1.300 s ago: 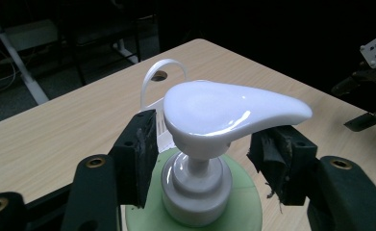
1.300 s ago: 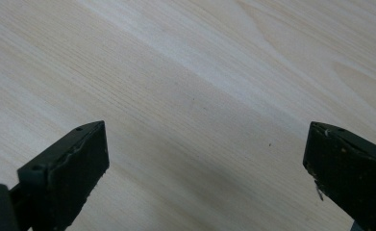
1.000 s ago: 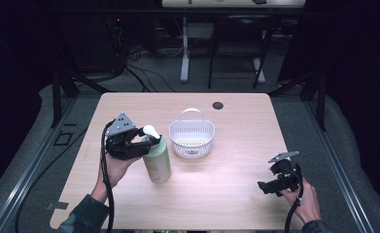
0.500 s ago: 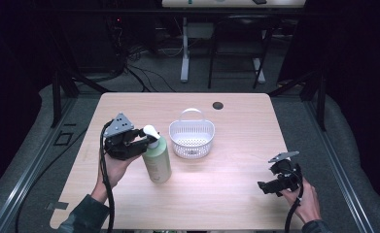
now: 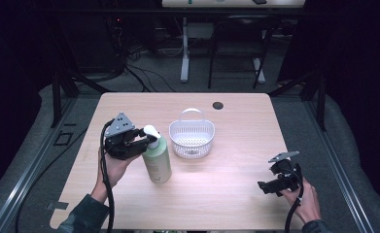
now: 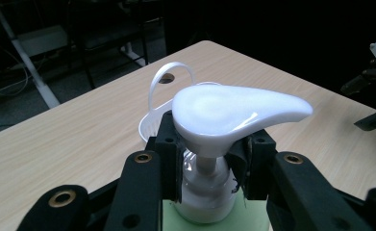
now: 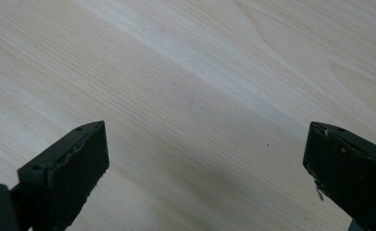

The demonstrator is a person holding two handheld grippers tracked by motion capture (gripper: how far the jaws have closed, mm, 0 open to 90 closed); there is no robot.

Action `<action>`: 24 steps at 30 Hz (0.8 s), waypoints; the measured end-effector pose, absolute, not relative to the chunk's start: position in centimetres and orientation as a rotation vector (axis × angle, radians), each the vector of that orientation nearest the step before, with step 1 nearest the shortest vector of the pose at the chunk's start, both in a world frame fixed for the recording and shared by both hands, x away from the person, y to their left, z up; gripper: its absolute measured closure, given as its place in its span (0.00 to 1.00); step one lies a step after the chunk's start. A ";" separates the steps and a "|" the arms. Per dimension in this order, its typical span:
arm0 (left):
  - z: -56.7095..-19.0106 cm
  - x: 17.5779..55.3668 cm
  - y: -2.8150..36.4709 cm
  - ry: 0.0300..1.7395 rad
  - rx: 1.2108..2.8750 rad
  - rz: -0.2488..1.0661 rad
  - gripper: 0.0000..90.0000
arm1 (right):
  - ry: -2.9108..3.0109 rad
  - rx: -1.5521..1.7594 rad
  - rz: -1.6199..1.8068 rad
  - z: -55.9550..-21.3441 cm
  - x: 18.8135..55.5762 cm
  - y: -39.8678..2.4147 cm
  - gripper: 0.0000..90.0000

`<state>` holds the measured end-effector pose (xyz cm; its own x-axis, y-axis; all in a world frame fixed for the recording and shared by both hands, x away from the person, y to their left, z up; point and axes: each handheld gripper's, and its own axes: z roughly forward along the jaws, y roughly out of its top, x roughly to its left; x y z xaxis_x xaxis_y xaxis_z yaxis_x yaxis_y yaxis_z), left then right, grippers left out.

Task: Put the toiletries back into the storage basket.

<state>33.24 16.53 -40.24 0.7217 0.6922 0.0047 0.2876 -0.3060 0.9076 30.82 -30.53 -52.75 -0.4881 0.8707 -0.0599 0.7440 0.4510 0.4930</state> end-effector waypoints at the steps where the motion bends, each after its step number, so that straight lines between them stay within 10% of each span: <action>1: -40.2 33.2 16.5 0.760 1.895 0.489 0.74 | 2.401 1.381 0.590 -52.7 30.8 -30.5 0.02; 24: -39.1 32.9 16.3 0.764 1.965 0.474 0.75 | 2.397 1.393 0.599 -52.6 30.7 -30.6 0.02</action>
<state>32.87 16.28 -39.14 0.7309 0.6823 0.0166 0.3181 -0.3620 0.8762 30.73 -30.62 -52.61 -0.4826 0.8743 -0.0512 0.7475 0.4417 0.4960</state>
